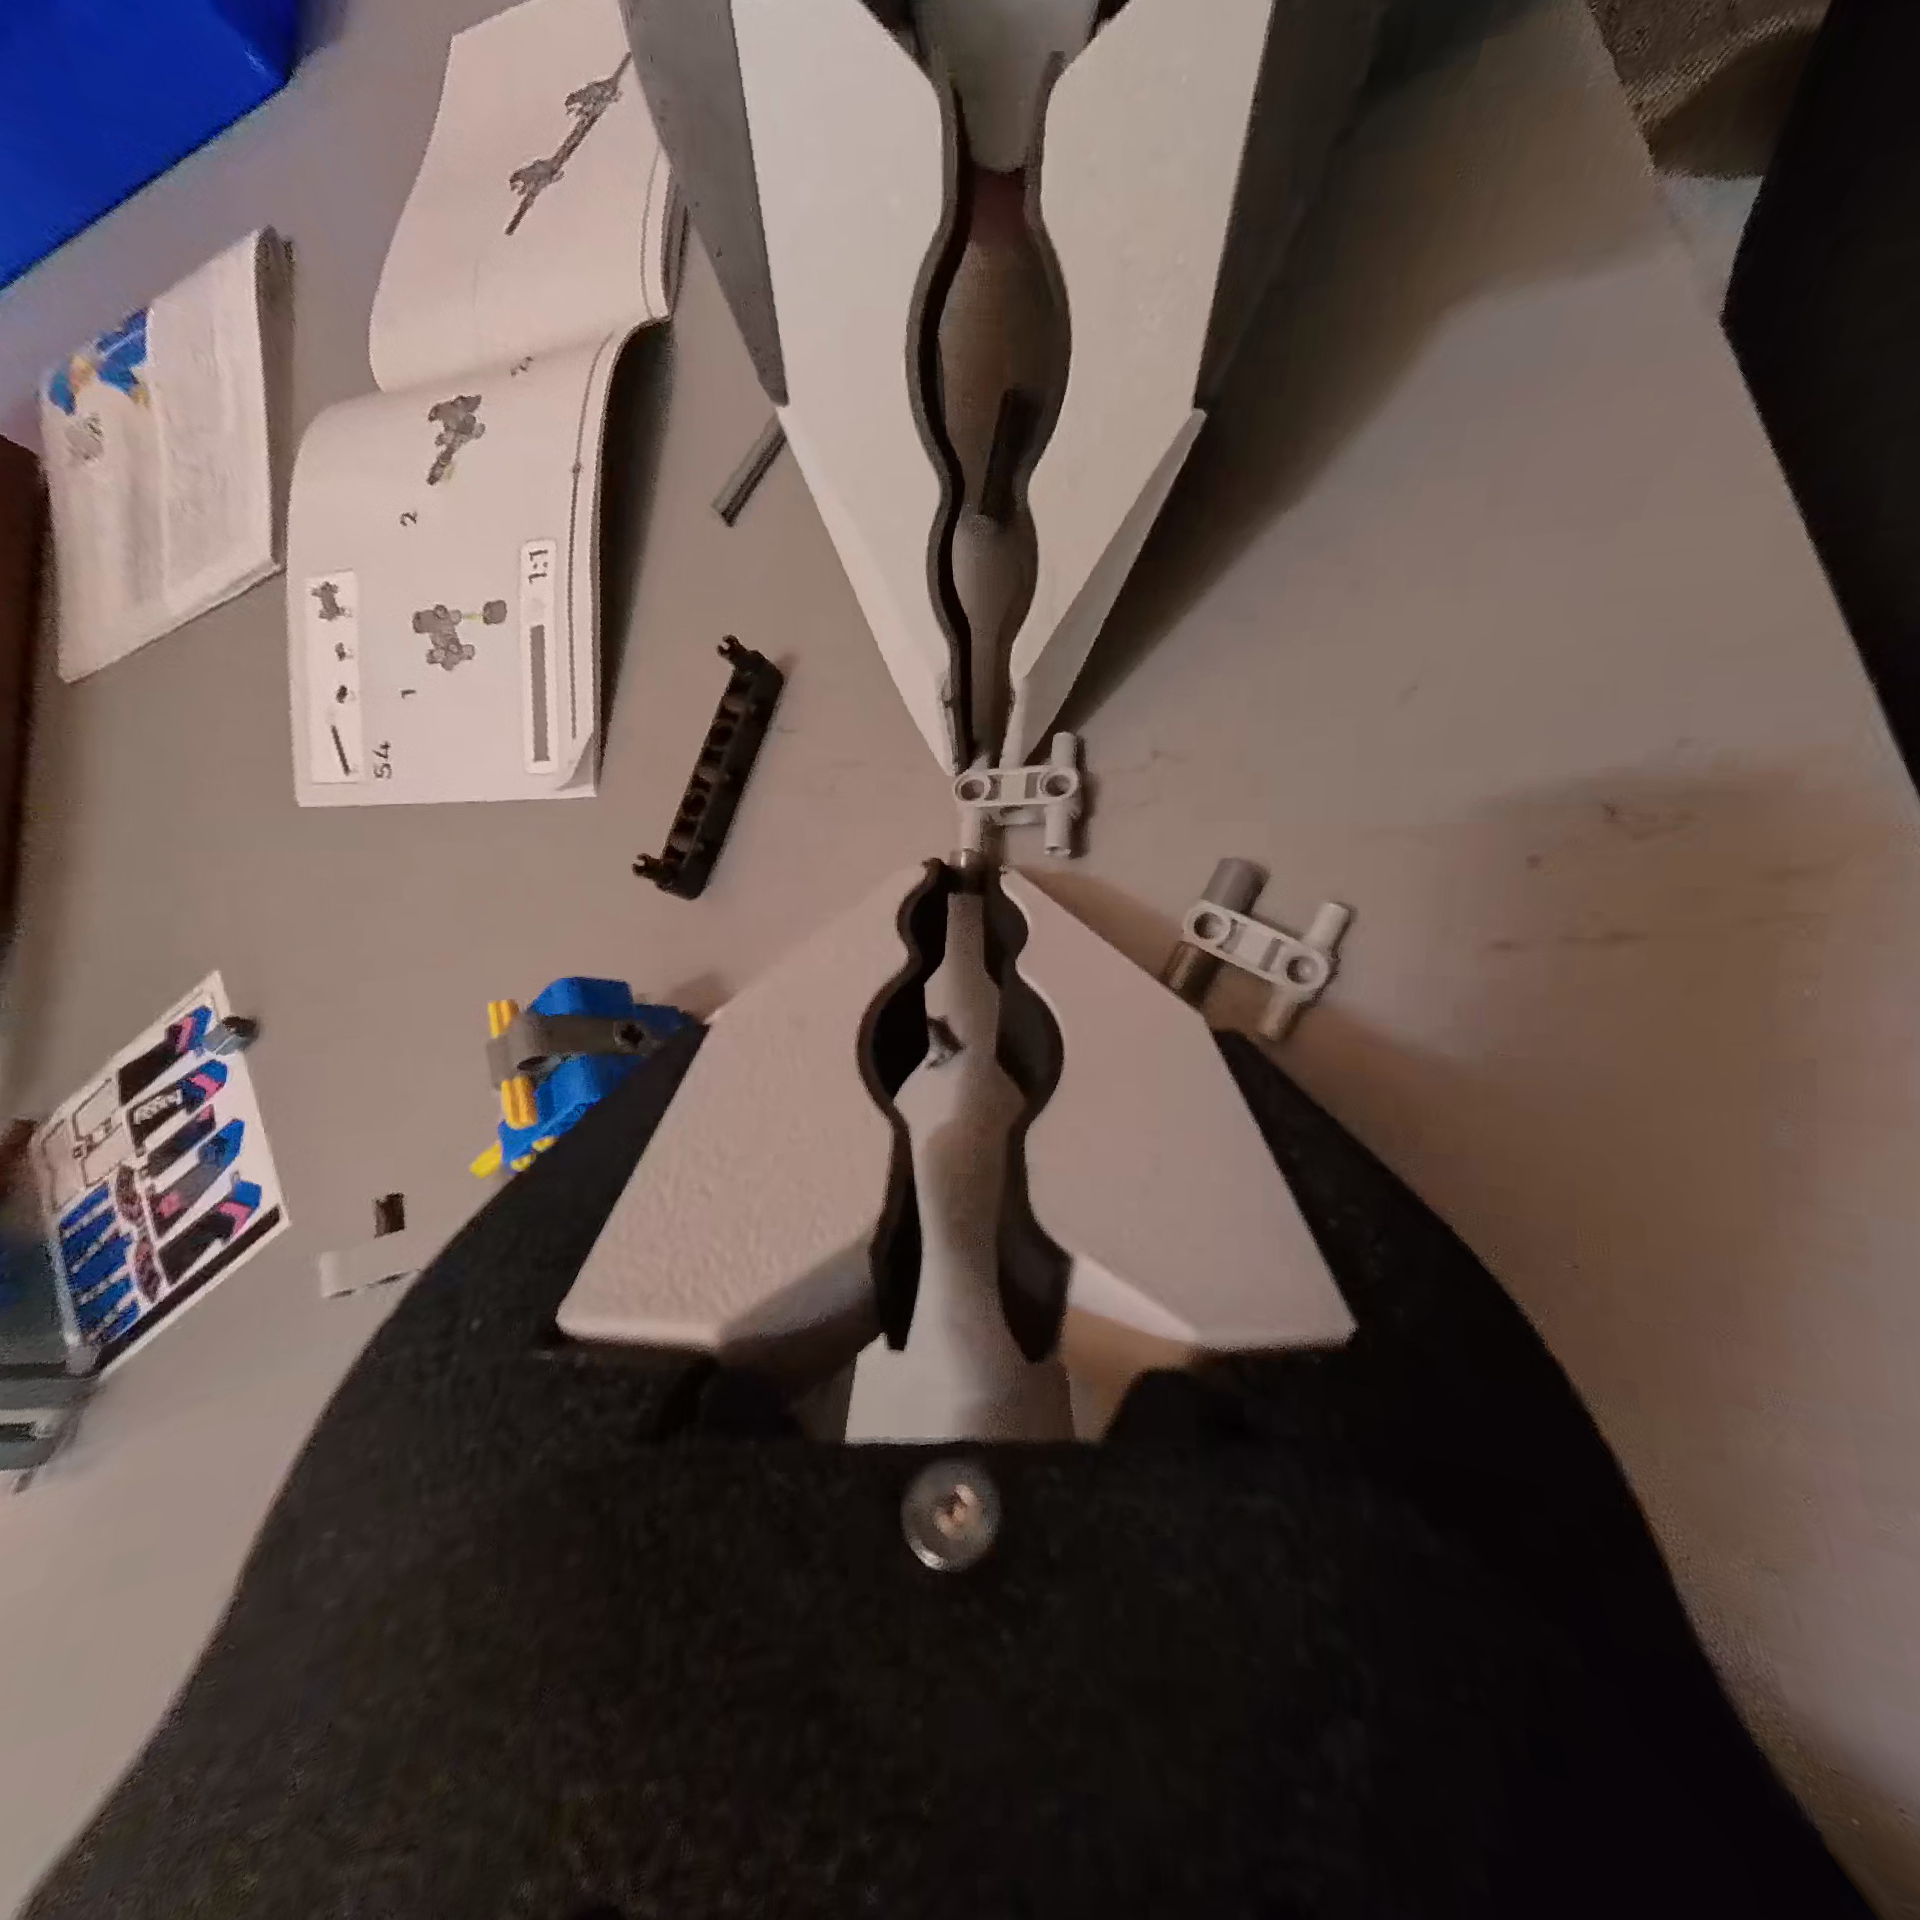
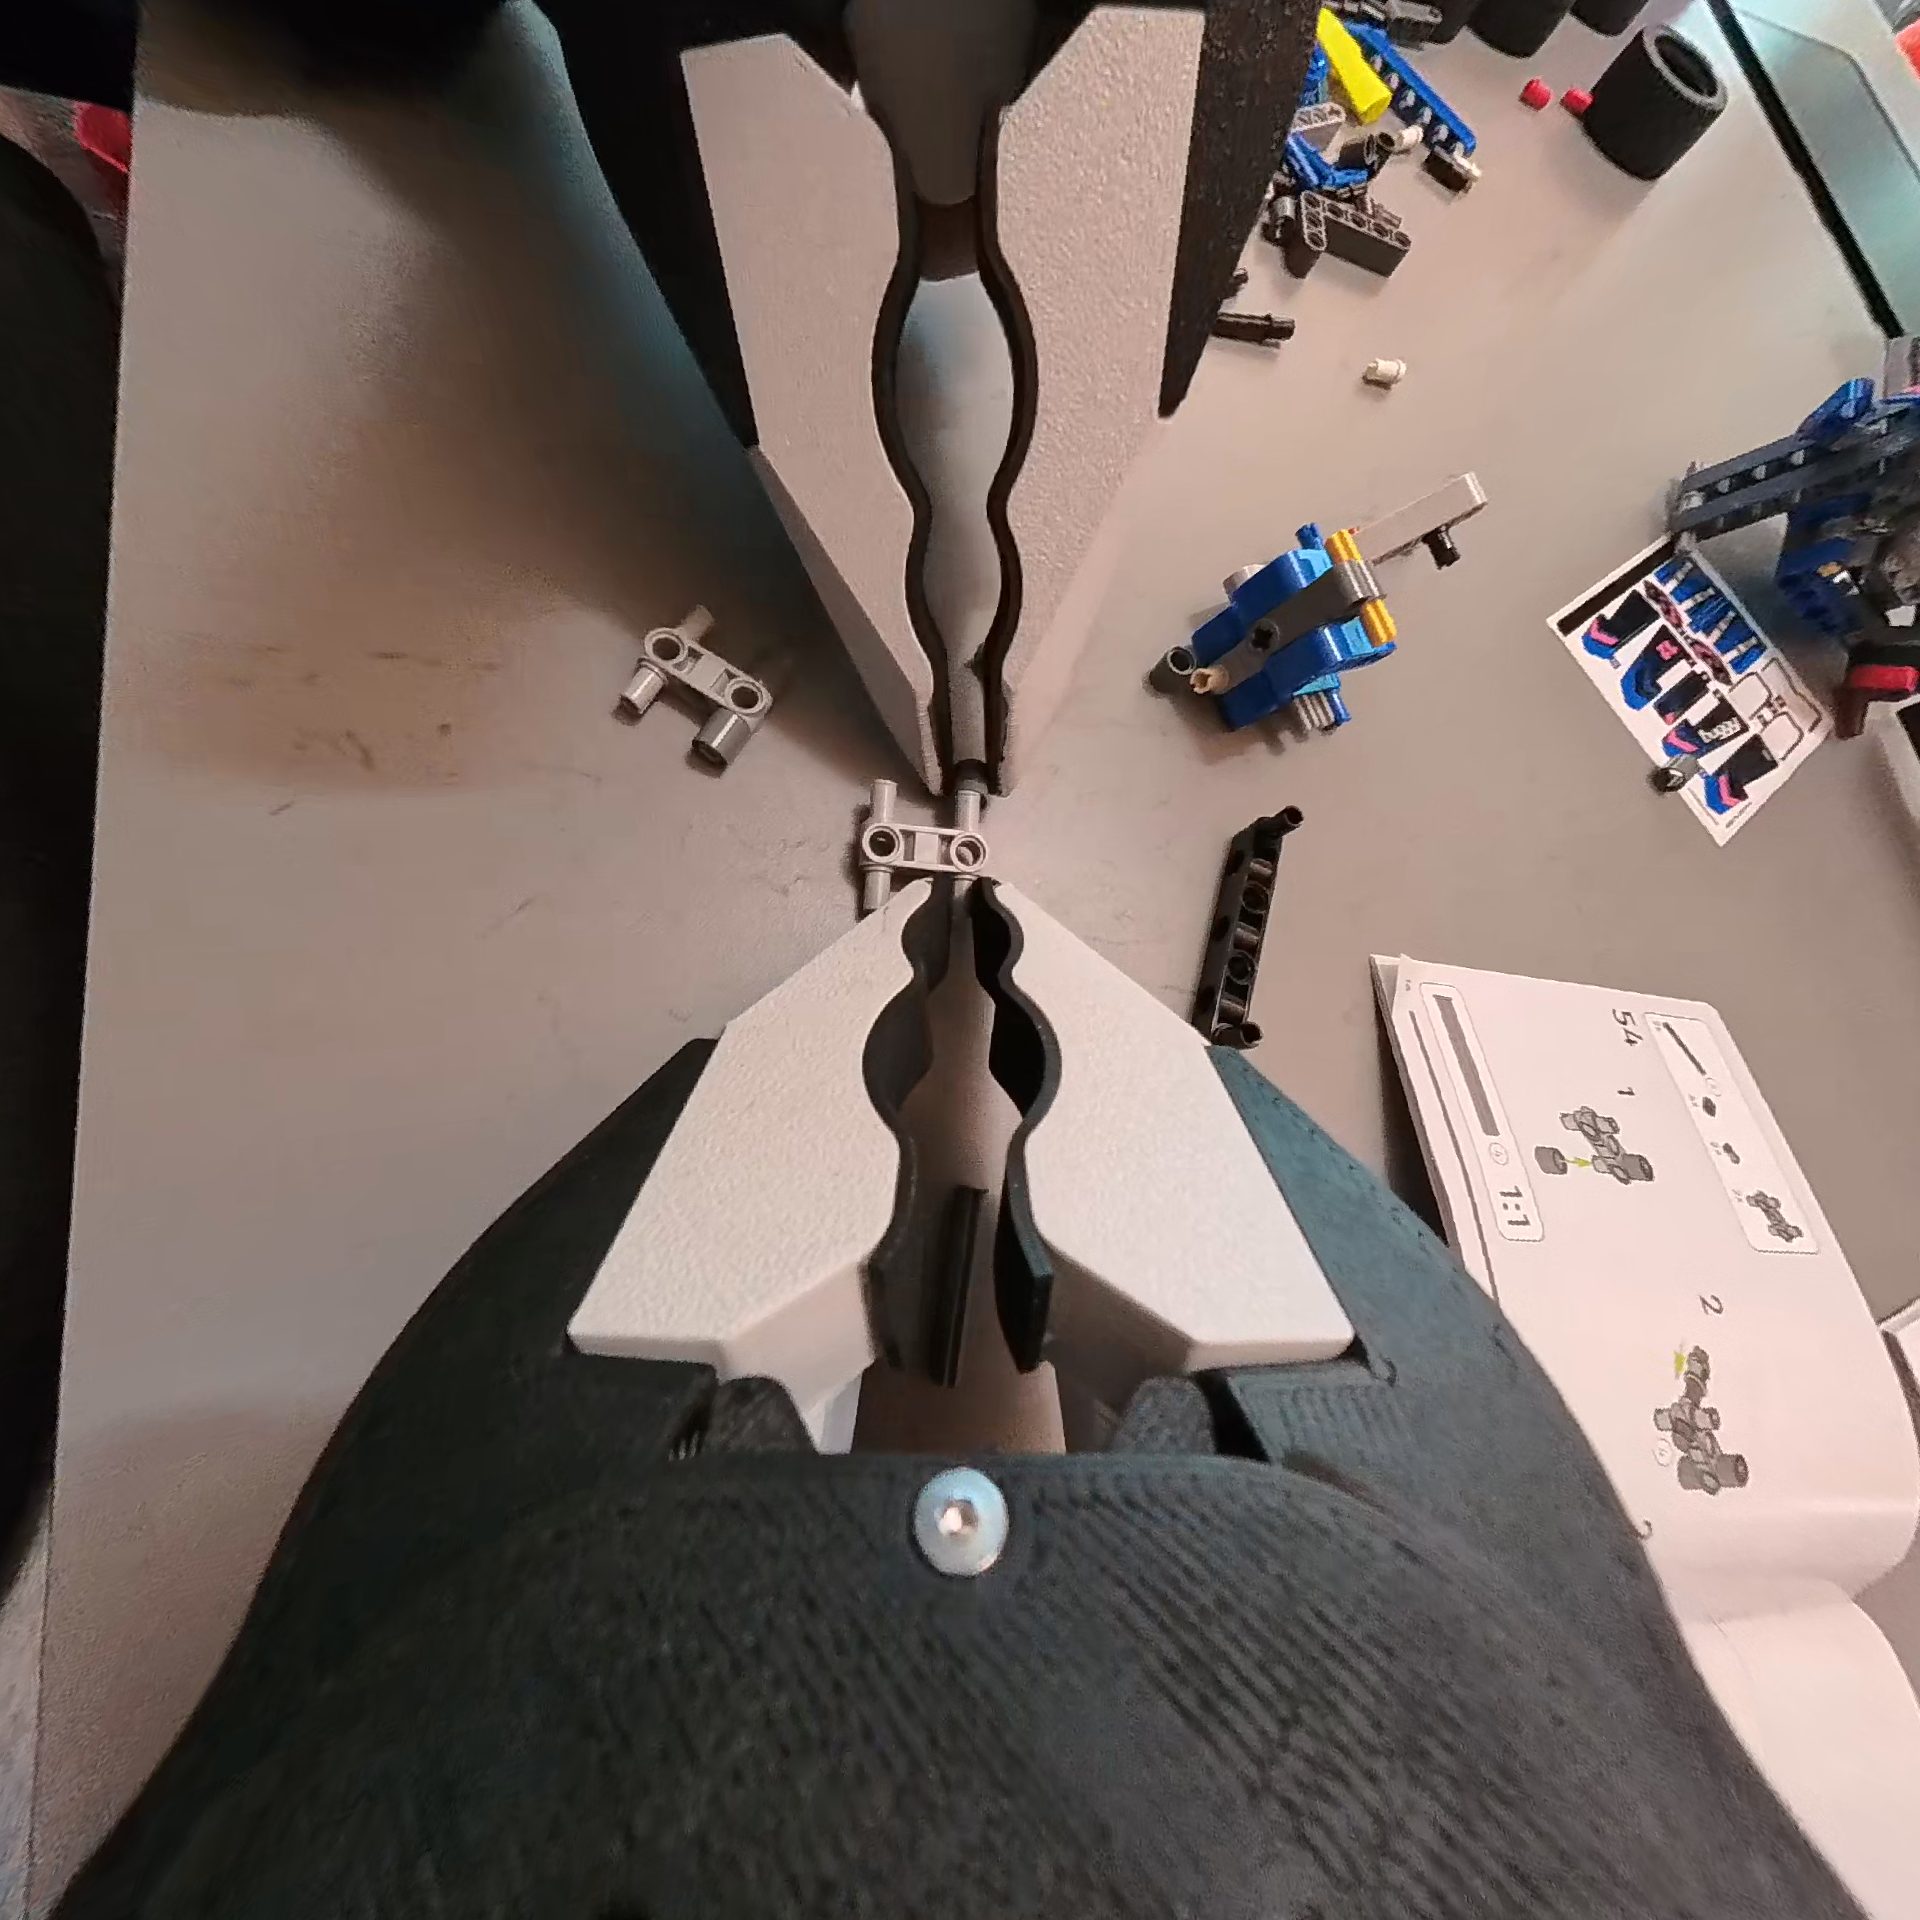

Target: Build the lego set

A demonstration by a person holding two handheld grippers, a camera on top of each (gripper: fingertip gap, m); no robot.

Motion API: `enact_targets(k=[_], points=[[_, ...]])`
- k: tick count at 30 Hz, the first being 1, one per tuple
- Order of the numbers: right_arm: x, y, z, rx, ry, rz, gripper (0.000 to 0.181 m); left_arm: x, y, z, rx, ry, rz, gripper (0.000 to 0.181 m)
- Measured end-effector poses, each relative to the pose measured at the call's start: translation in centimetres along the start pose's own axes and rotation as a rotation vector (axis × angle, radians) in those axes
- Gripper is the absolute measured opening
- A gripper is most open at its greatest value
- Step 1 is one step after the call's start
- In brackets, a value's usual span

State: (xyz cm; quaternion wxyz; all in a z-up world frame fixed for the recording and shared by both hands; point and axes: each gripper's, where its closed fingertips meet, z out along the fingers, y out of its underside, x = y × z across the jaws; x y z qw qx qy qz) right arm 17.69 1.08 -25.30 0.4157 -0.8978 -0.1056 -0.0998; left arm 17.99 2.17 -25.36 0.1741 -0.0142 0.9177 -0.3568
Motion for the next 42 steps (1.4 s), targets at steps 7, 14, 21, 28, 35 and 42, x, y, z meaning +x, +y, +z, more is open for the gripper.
enact_targets(k=[7,14,21,28,35,42], points=[[0.1,-0.1,0.1,-0.001,0.017,-0.018,0.004,-0.2,-0.1,0.1,-0.07,-0.075,0.151,0.003],[-0.2,0.1,-0.3,-0.165,0.091,-0.176,0.003,0.4,-0.1,-0.1,-0.244,-0.034,0.192,0.004],[-0.4,-0.3,0.1,-0.124,0.097,-0.165,0.004,1.1,0.2,-0.3,-0.231,0.185,-0.052,0.004],[-0.4,-0.1,-0.1,-0.097,0.072,-0.127,0.004,1.0,0.1,-0.1,-0.092,0.211,-0.175,0.011],[-0.4,0.0,-0.2,-0.141,0.08,-0.171,0.004,1.1,-0.1,0.0,-0.077,0.171,-0.202,0.003],[-0.3,0.0,-0.1,-0.227,0.107,-0.271,0.004,1.1,0.4,-0.6,-0.088,0.132,-0.225,0.011]])
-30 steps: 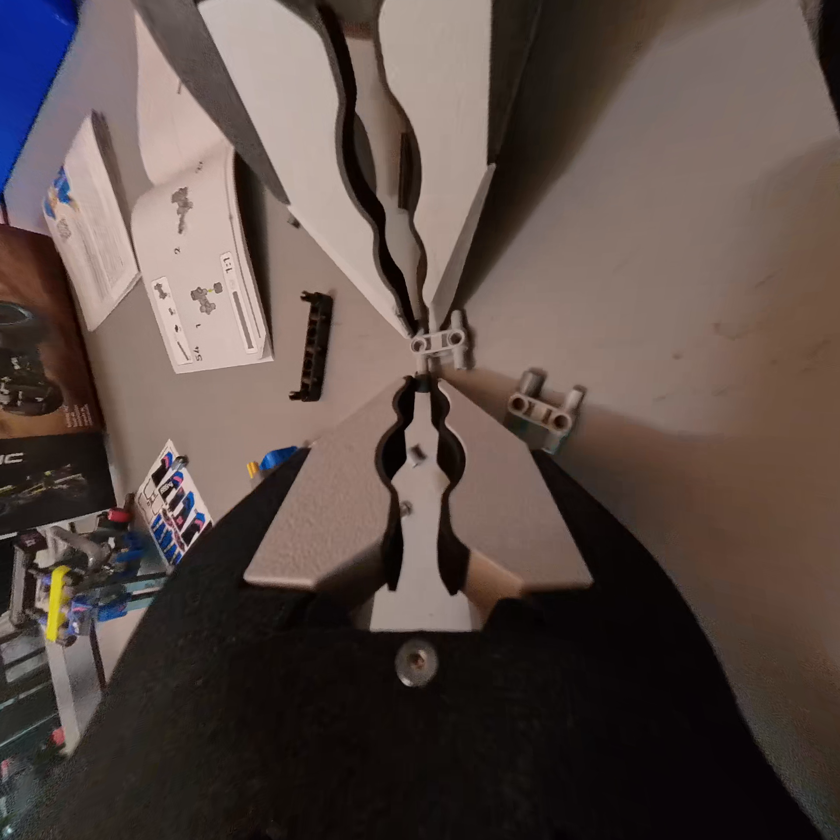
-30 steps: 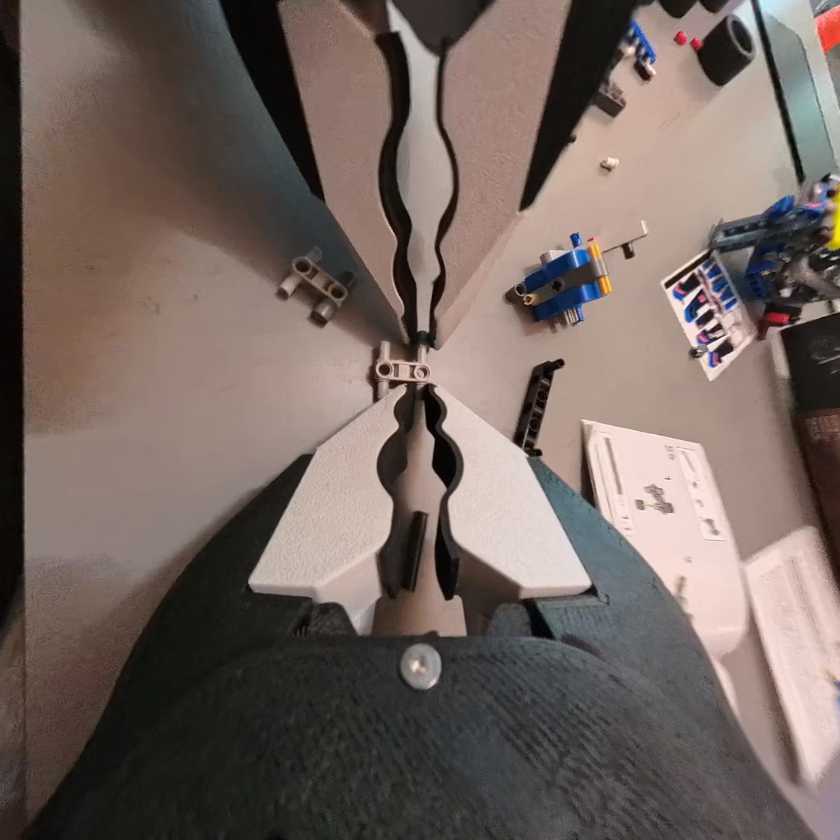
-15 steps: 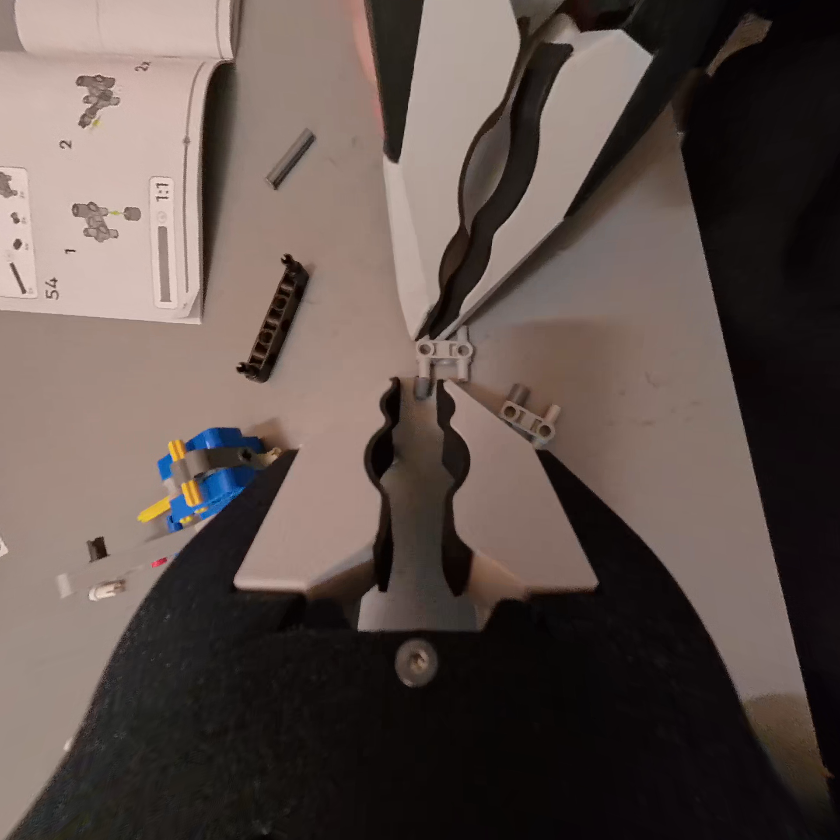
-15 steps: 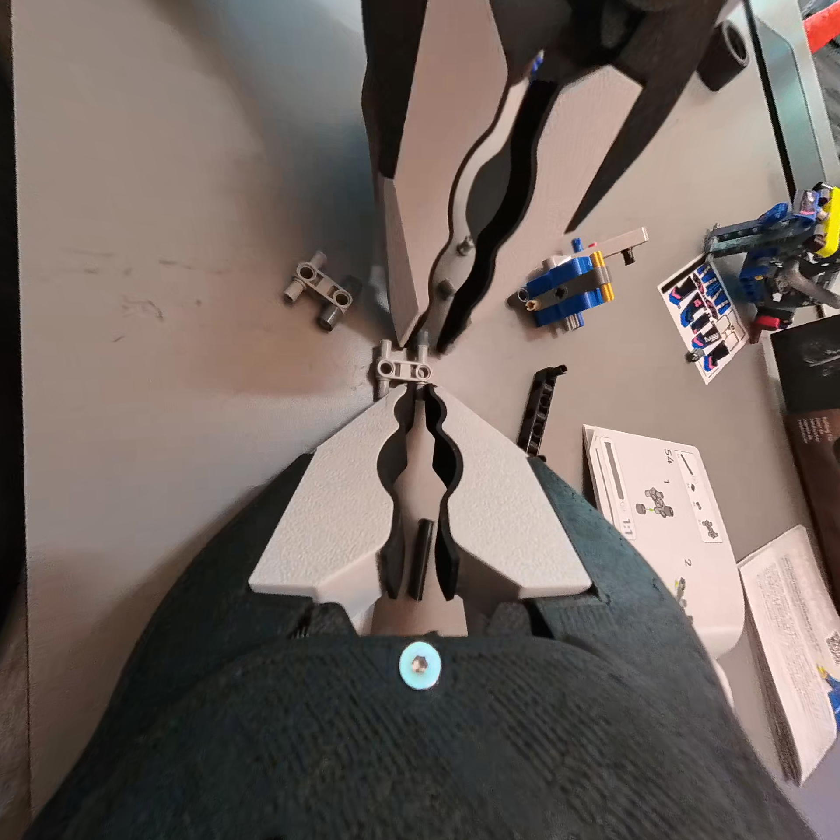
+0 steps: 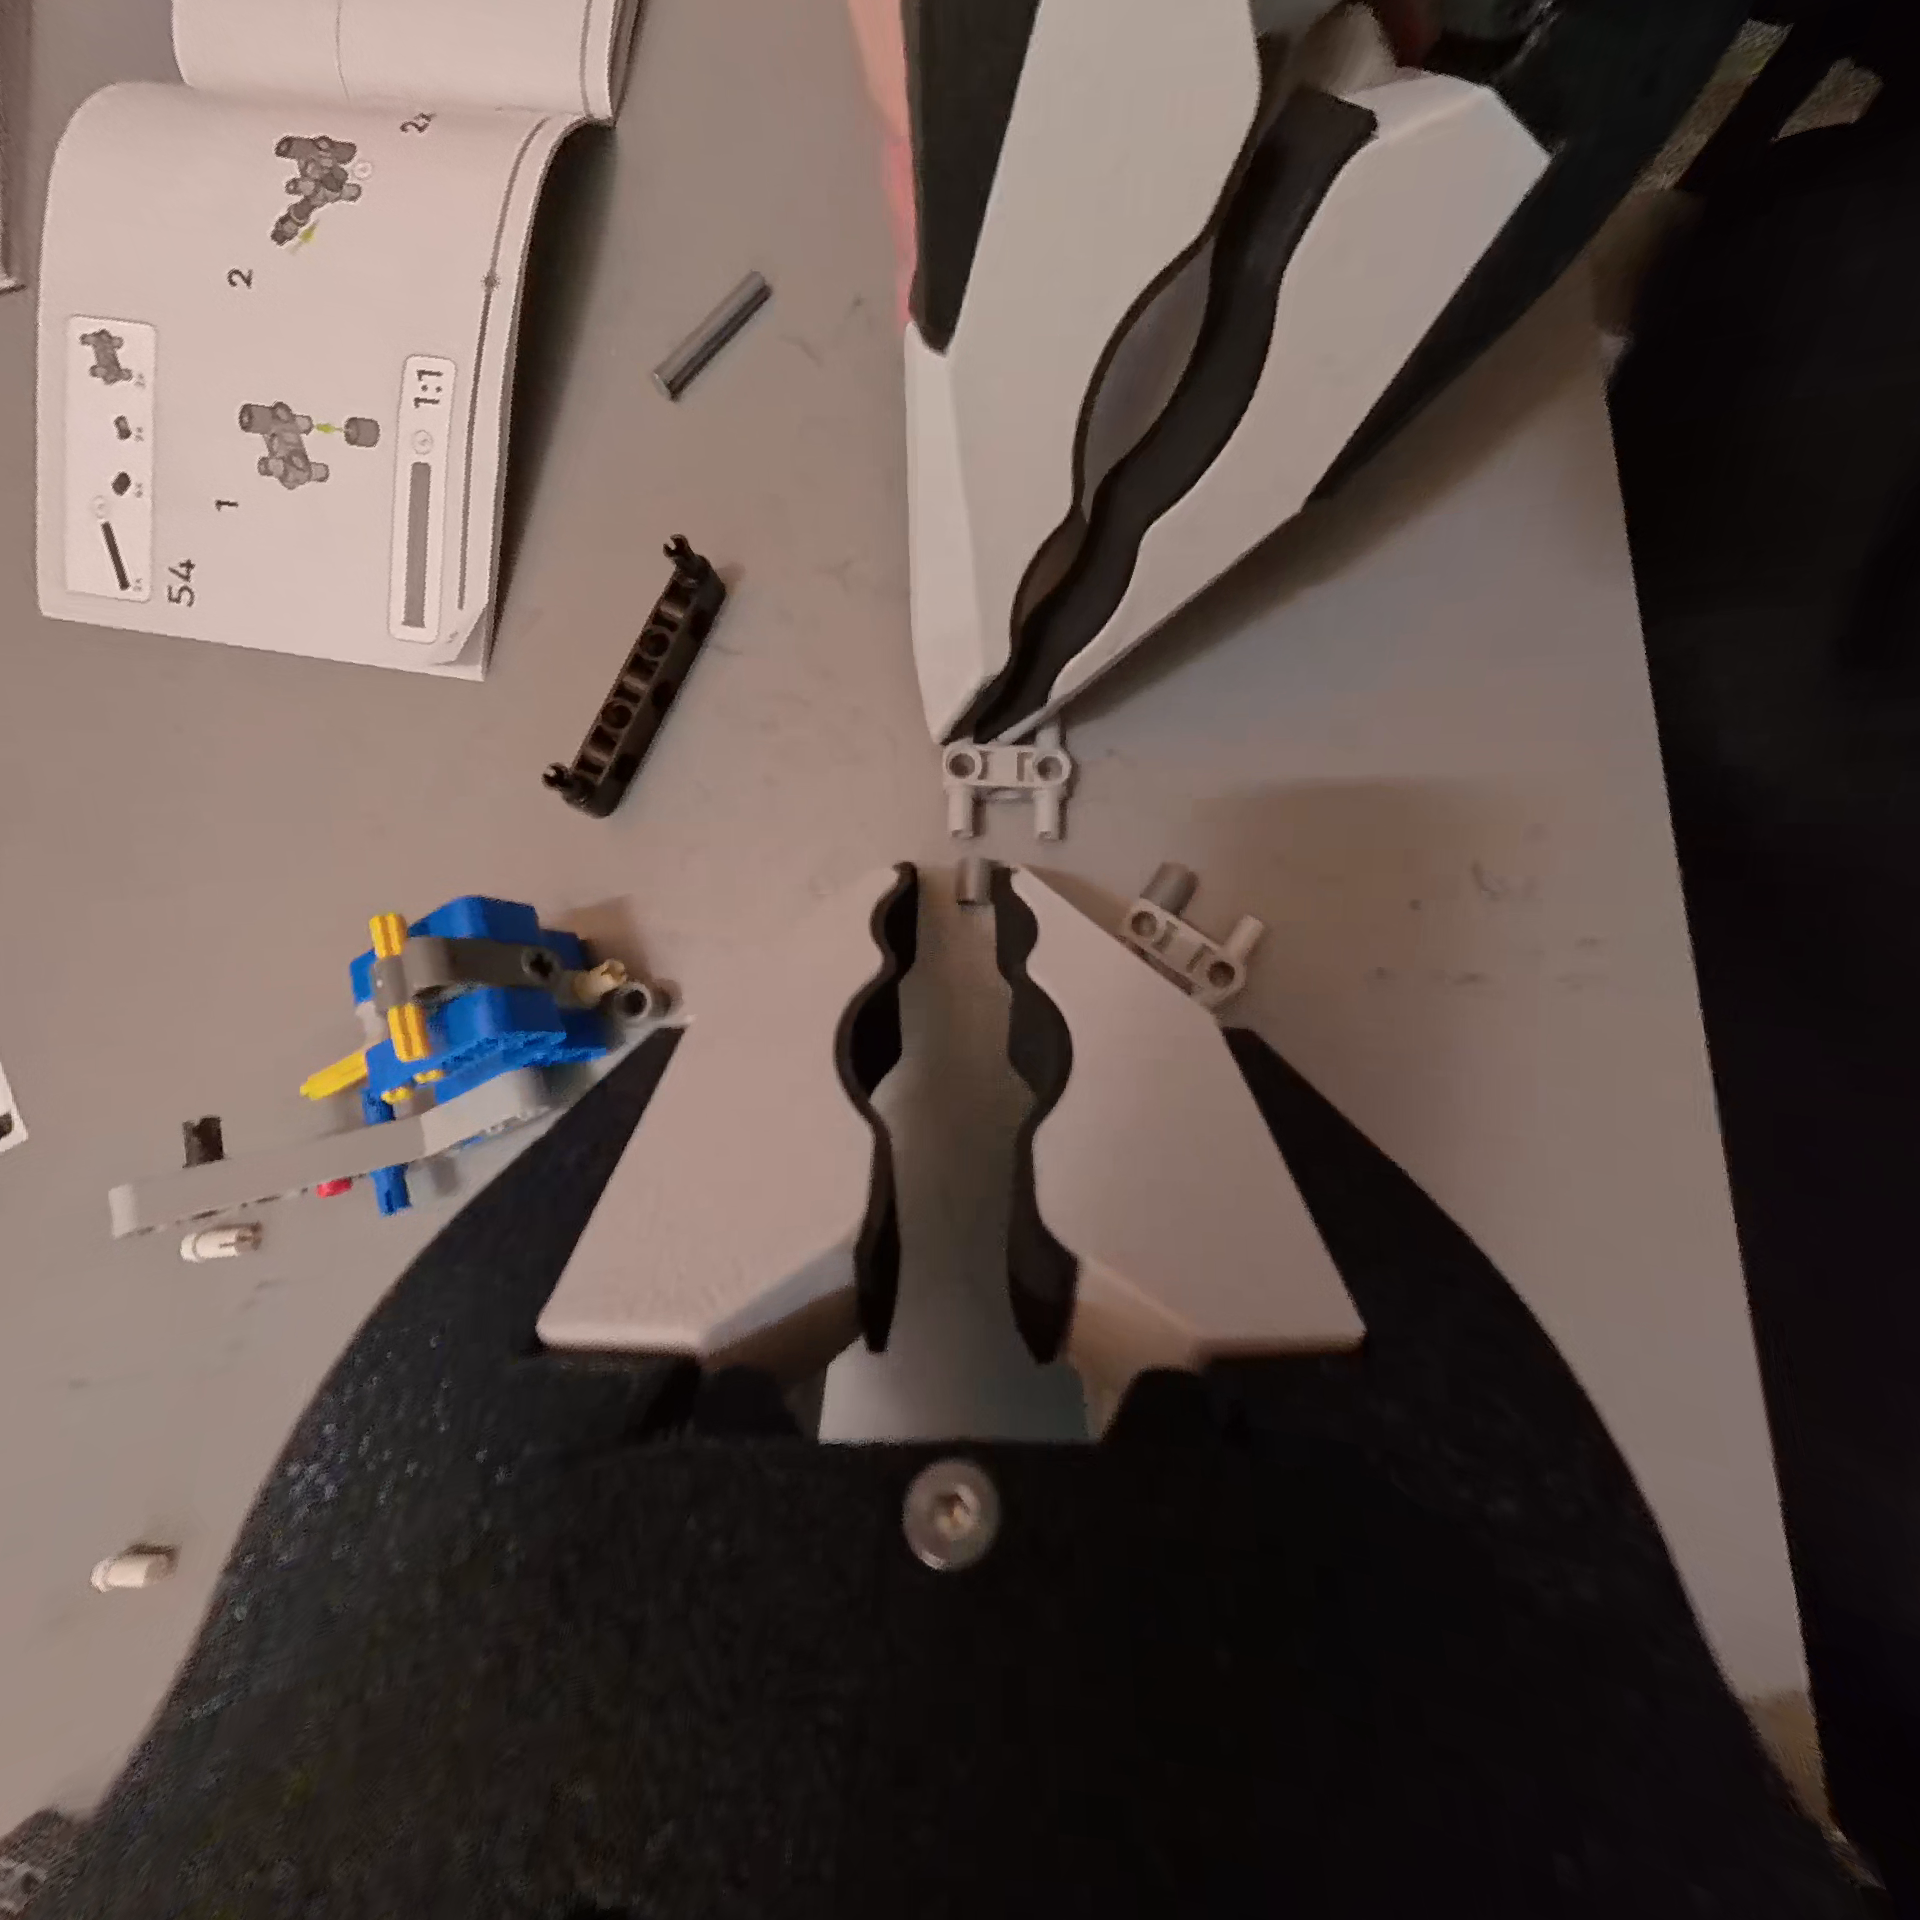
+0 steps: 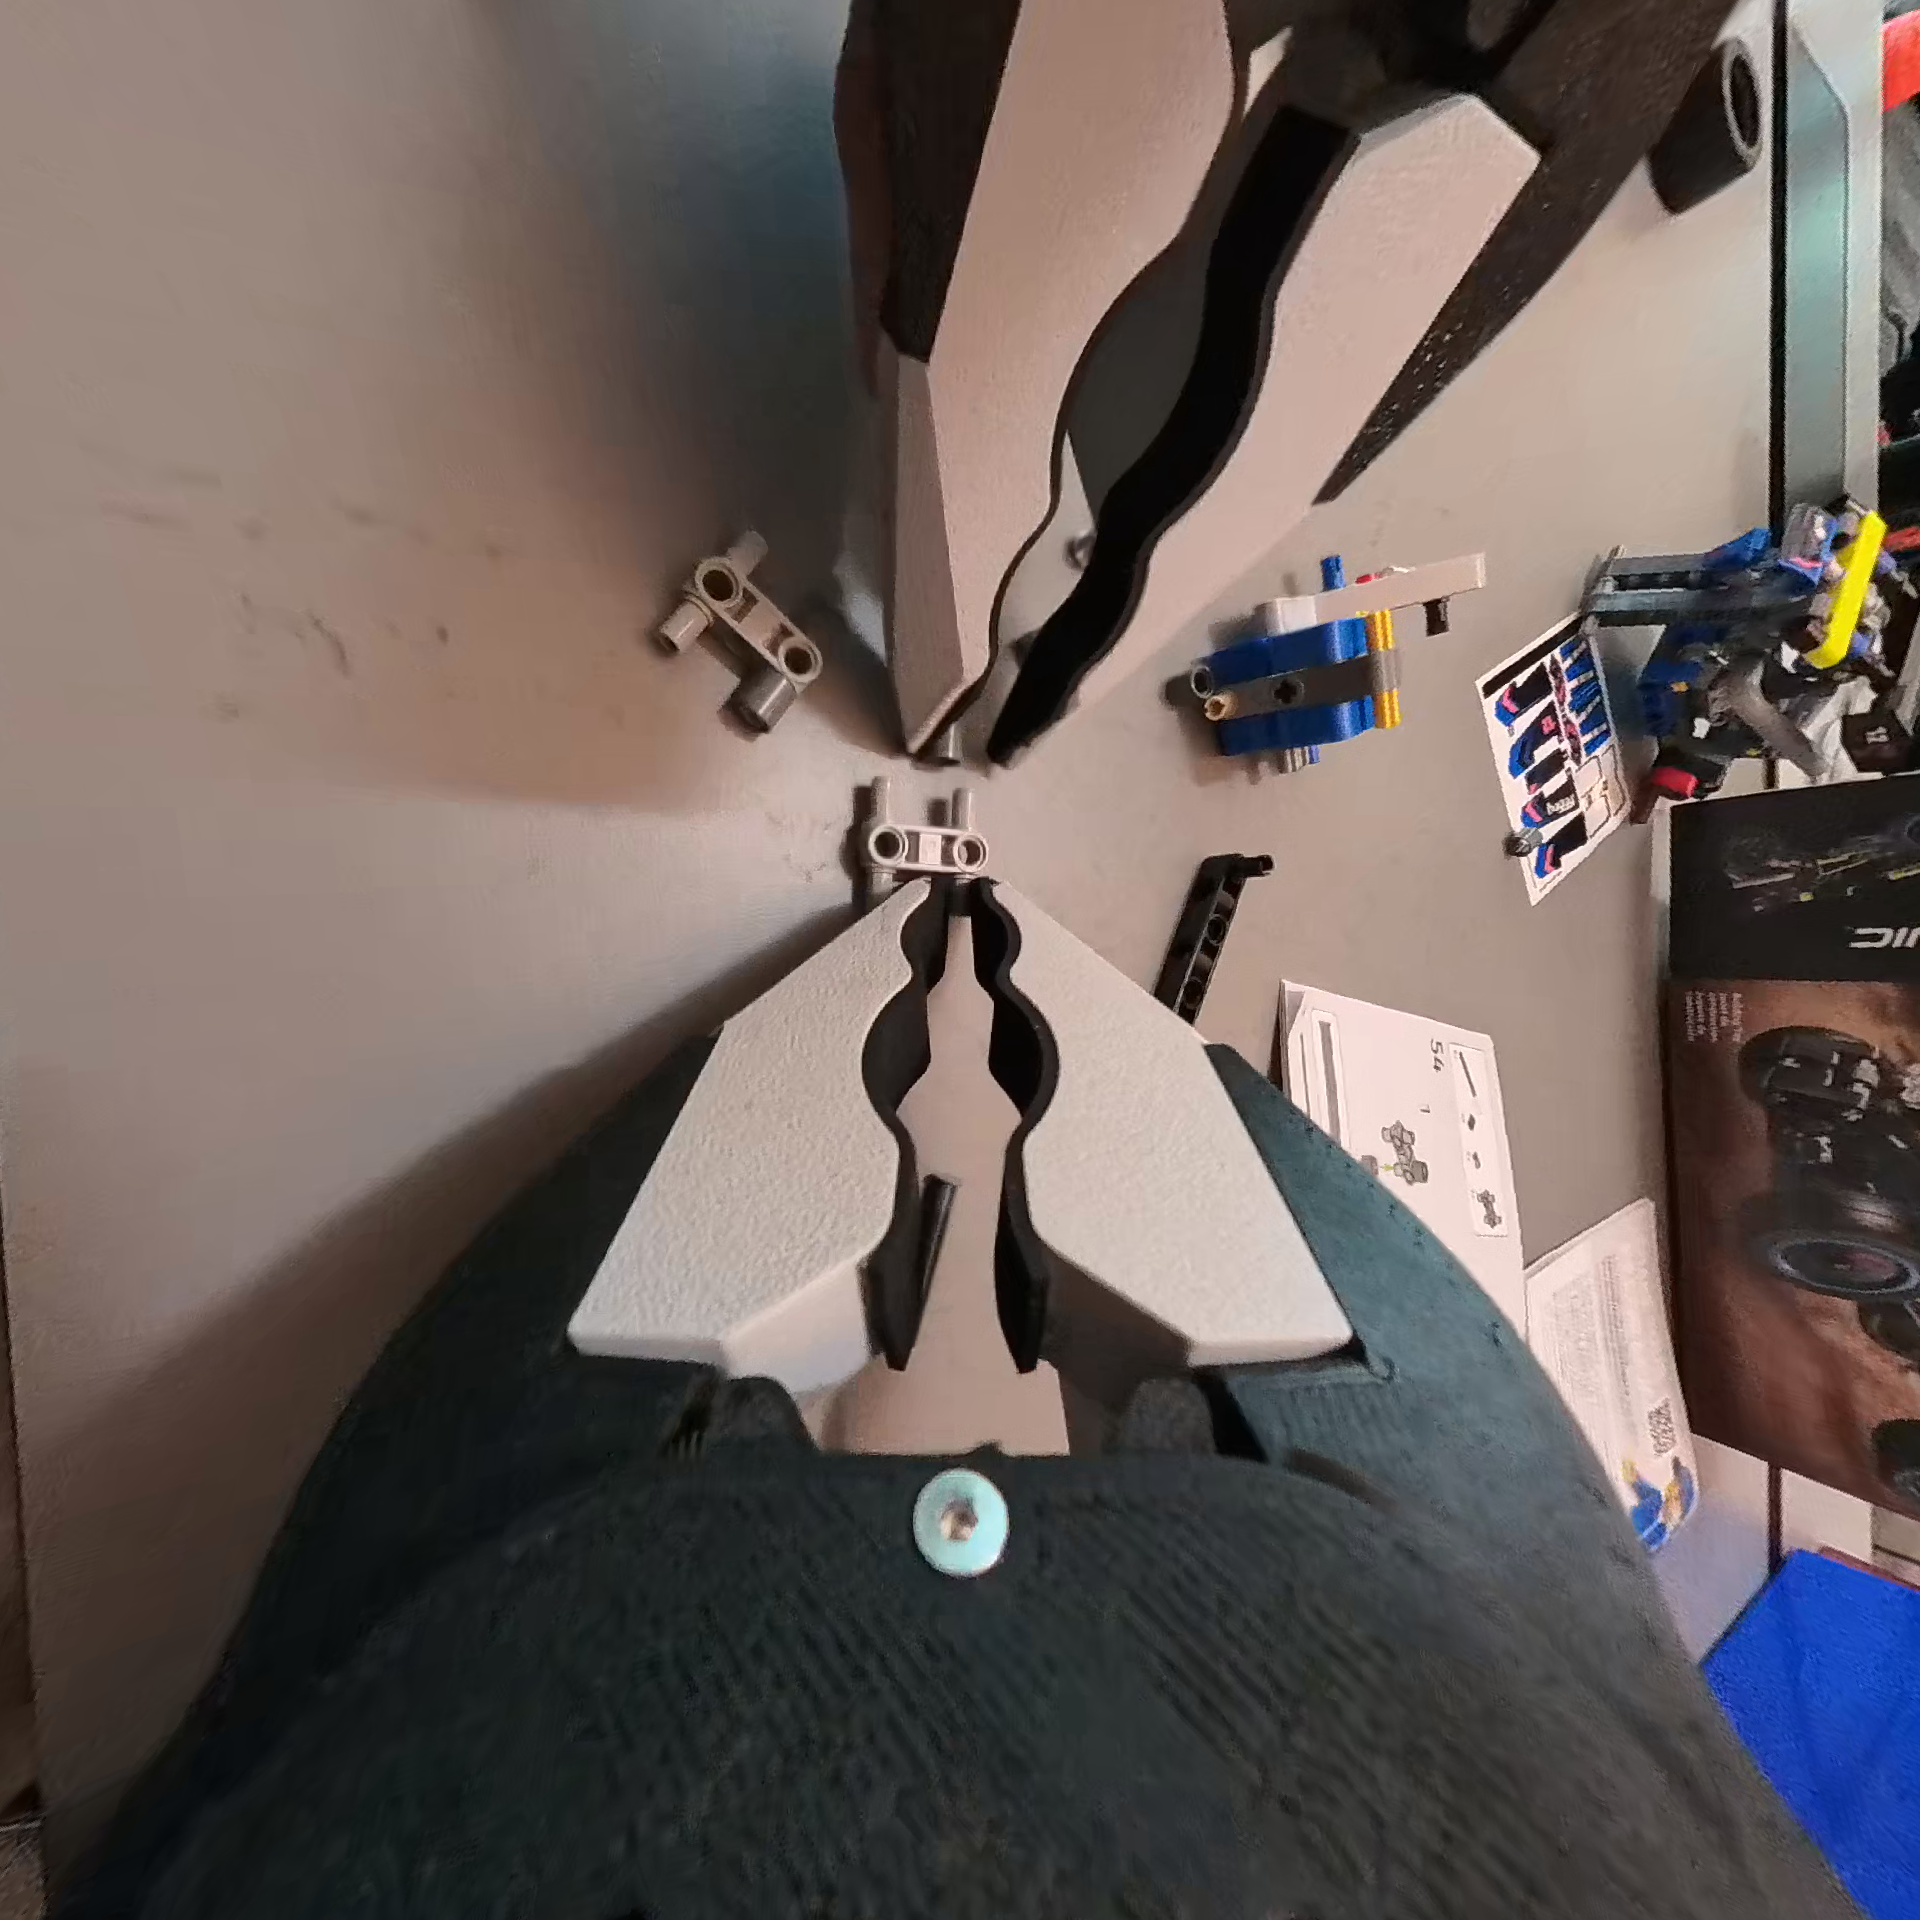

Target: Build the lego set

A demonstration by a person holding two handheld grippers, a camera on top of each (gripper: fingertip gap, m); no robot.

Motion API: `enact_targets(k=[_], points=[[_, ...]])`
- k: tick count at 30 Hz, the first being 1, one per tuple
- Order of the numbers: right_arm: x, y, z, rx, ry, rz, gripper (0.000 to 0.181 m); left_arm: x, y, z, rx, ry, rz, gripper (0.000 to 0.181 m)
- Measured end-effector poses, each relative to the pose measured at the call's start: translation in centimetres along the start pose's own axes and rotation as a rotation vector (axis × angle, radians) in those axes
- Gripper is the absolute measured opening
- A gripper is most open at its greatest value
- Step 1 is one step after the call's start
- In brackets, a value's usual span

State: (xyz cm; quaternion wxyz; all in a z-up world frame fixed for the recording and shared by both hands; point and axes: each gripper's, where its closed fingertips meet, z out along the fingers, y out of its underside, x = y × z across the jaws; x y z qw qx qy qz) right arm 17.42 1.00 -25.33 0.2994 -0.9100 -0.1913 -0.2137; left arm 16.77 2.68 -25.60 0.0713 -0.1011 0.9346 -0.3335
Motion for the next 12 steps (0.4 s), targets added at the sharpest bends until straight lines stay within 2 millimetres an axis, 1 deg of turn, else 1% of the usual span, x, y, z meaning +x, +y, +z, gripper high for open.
enact_targets(k=[2,5,9,12], points=[[-0.02,-0.01,0.02,-0.006,-0.027,0.015,0.004,0.04,0.1,-0.08,0.005,-0.002,-0.009,0.011],[-0.05,-0.01,0.04,-0.007,-0.084,0.043,0.003,-0.08,0.35,-0.38,0.002,-0.016,-0.022,0.016],[-0.11,-0.03,0.07,0.021,-0.176,0.116,0.003,-0.06,0.12,-0.94,0.051,-0.018,-0.043,0.015],[-0.14,-0.09,0.11,0.053,-0.235,0.155,0.003,0.41,0.59,-0.81,0.041,-0.009,-0.044,0.012]])
